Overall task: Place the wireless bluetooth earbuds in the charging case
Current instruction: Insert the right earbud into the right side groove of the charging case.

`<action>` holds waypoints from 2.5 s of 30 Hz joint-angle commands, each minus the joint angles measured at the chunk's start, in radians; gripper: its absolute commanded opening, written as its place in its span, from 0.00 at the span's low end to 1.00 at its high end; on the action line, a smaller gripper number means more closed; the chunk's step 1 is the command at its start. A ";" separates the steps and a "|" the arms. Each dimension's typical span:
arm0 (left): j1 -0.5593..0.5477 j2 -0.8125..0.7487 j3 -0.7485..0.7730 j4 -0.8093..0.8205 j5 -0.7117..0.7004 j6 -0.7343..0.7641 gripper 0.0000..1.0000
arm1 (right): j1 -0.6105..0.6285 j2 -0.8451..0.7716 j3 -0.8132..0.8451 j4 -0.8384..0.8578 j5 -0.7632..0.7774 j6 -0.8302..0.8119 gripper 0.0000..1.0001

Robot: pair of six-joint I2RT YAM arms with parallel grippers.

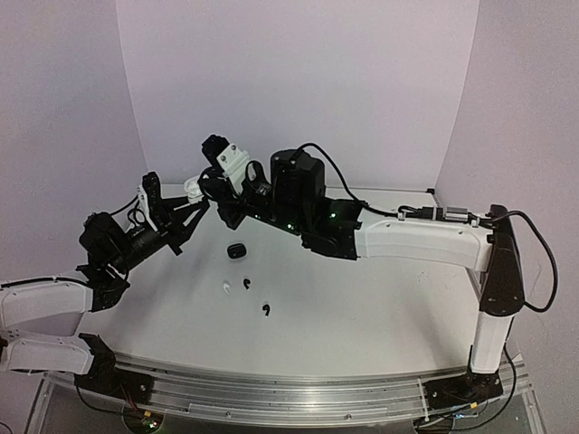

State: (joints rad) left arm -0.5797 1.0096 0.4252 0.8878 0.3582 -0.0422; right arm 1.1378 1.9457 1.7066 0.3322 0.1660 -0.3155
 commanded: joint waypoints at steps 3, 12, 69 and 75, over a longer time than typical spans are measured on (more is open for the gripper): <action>0.000 -0.004 0.070 0.083 -0.032 0.009 0.00 | 0.025 0.045 0.026 -0.018 0.101 -0.016 0.00; 0.000 -0.002 0.071 0.082 -0.046 0.036 0.00 | 0.033 0.068 0.093 -0.016 0.173 0.224 0.00; 0.011 -0.024 0.051 0.101 -0.032 0.040 0.00 | -0.016 -0.050 -0.109 0.145 0.008 0.260 0.00; 0.011 -0.023 0.048 0.096 0.004 0.097 0.00 | -0.016 -0.041 -0.076 0.146 0.031 0.215 0.00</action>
State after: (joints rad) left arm -0.5784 1.0149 0.4297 0.8730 0.3547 0.0165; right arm 1.1267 1.9423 1.6093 0.5076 0.1844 -0.0509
